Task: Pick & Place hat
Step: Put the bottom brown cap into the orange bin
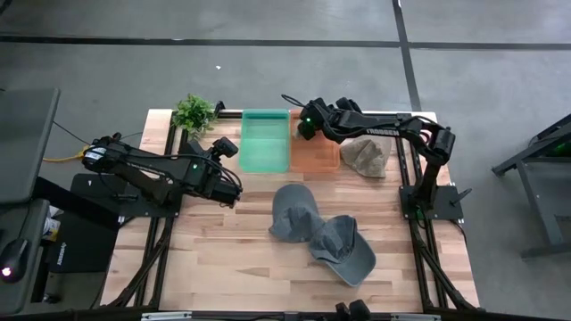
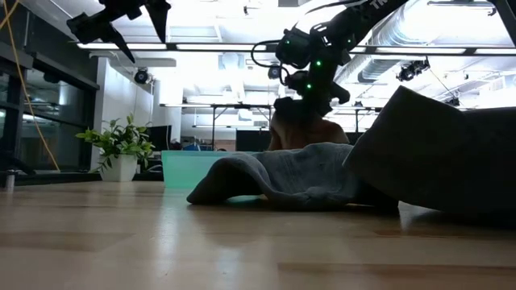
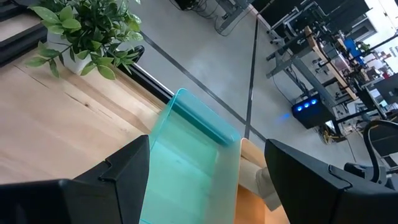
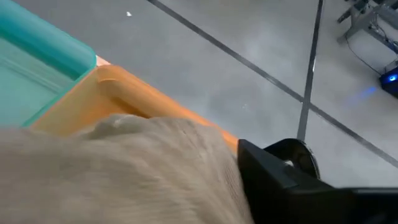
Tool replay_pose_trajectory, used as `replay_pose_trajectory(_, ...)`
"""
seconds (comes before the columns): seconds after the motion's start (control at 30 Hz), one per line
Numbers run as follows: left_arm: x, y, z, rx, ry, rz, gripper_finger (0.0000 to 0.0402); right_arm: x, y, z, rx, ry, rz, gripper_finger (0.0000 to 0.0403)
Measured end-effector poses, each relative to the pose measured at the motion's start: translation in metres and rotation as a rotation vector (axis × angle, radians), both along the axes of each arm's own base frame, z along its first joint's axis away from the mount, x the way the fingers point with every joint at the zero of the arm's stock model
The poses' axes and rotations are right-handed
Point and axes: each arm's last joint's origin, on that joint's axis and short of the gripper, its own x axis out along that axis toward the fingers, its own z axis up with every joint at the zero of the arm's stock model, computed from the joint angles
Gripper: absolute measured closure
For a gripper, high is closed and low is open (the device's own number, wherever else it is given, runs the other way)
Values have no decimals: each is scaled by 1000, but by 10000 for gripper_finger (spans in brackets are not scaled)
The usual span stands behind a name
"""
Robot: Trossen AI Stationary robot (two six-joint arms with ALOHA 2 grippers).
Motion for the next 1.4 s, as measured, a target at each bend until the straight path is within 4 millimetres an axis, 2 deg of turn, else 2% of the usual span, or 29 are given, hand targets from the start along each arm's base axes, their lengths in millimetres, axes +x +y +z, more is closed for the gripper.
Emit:
replay_pose_trajectory(0.2,0,0,0,0,1,0,126,3,1,1,87,-46,67,220)
replay_pose_trajectory(0.4,0,0,0,4,24,-12,126,4,3,0,145,-62,128,186)
replay_pose_trajectory(0.7,0,0,0,4,26,-13,126,-1,8,-6,272,-42,151,180)
replay_pose_trajectory(0.87,0,0,0,2,27,-12,126,-1,9,-2,297,-70,177,180)
replay_pose_trajectory(1.4,0,0,-1,-32,31,-8,126,-25,19,51,344,-220,303,180)
